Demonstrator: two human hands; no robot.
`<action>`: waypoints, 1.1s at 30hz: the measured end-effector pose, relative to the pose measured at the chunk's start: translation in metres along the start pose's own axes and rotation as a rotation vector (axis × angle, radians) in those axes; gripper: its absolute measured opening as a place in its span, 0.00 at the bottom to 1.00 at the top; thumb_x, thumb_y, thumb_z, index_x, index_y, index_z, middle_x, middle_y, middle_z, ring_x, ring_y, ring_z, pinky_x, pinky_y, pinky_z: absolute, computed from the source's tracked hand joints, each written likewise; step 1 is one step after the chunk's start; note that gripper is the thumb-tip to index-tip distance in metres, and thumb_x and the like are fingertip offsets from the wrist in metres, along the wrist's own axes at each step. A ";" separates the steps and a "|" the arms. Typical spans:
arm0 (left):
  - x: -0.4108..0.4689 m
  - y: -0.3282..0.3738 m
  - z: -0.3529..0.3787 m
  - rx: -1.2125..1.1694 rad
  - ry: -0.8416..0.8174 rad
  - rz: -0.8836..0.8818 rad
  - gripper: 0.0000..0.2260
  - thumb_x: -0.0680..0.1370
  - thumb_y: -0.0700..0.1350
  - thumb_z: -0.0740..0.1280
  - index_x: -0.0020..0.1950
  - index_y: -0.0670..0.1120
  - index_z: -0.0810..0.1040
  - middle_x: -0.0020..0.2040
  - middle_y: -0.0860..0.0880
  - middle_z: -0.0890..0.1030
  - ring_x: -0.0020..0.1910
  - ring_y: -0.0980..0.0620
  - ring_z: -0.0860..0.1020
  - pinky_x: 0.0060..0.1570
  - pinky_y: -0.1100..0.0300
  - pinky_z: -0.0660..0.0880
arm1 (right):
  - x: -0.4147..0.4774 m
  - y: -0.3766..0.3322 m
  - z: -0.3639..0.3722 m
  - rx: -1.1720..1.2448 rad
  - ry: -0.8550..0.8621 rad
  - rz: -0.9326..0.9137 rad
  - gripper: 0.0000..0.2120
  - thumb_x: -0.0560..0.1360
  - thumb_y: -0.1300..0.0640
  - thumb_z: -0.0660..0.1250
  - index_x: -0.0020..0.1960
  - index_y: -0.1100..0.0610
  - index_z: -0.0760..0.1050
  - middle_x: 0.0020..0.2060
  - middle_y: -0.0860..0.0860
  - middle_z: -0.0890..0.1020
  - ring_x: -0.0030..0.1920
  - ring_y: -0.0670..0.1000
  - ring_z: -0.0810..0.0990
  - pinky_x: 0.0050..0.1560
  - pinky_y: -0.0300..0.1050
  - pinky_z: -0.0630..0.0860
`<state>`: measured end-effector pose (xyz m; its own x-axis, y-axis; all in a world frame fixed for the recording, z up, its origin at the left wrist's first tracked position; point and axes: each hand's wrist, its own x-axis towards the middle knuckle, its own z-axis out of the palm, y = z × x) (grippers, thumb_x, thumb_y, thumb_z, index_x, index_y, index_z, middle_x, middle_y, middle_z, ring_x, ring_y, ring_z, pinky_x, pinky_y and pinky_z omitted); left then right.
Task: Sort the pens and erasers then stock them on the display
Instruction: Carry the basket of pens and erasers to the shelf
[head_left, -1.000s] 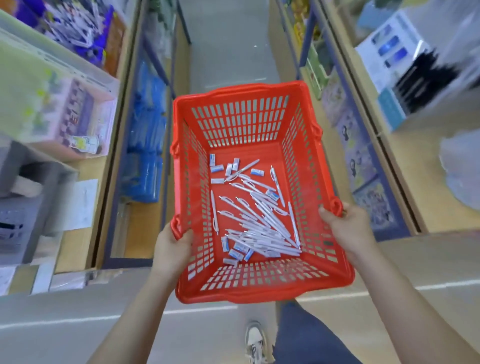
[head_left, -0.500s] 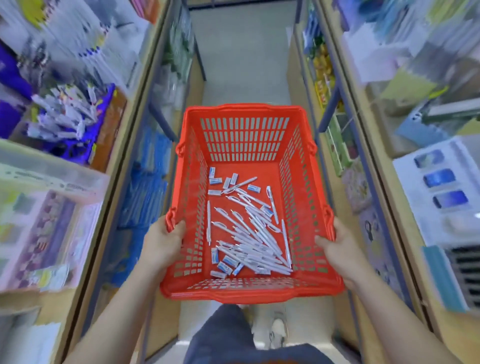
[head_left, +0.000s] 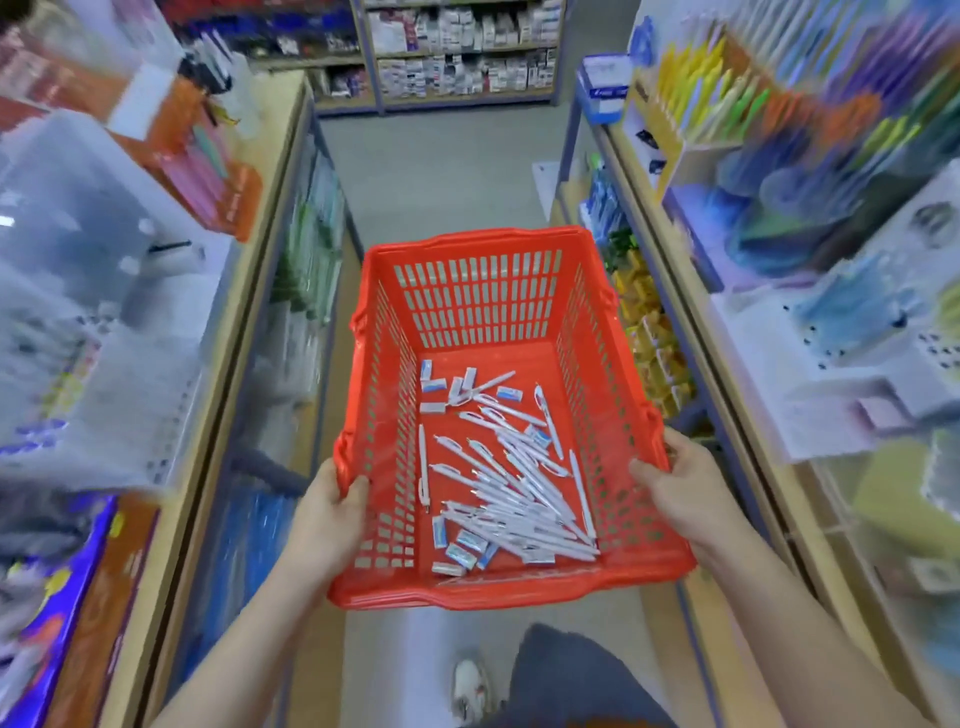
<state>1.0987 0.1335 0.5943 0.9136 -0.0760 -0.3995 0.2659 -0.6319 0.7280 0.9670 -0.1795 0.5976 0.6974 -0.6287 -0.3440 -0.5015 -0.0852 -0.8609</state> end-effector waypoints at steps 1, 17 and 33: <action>0.028 0.015 0.001 0.009 0.007 -0.005 0.06 0.77 0.50 0.61 0.52 0.51 0.73 0.46 0.46 0.82 0.46 0.43 0.81 0.49 0.44 0.78 | 0.027 -0.013 0.004 -0.027 0.004 -0.009 0.12 0.73 0.66 0.67 0.54 0.55 0.78 0.40 0.49 0.85 0.38 0.50 0.83 0.46 0.51 0.80; 0.477 0.295 -0.001 0.101 0.100 0.047 0.10 0.71 0.56 0.63 0.44 0.51 0.72 0.40 0.40 0.81 0.39 0.36 0.81 0.37 0.40 0.78 | 0.483 -0.205 0.106 0.013 0.095 0.029 0.14 0.64 0.37 0.63 0.45 0.43 0.77 0.37 0.50 0.84 0.38 0.55 0.84 0.41 0.61 0.80; 0.956 0.589 0.008 0.458 0.006 0.469 0.13 0.79 0.50 0.61 0.47 0.41 0.78 0.45 0.35 0.82 0.47 0.37 0.80 0.43 0.49 0.72 | 0.858 -0.398 0.230 0.204 0.400 0.189 0.10 0.76 0.54 0.65 0.54 0.55 0.79 0.44 0.52 0.85 0.45 0.54 0.84 0.51 0.57 0.79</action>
<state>2.1262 -0.3177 0.6363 0.9028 -0.4199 -0.0930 -0.3181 -0.7975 0.5126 1.8826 -0.5074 0.5595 0.3322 -0.8698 -0.3649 -0.4623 0.1871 -0.8668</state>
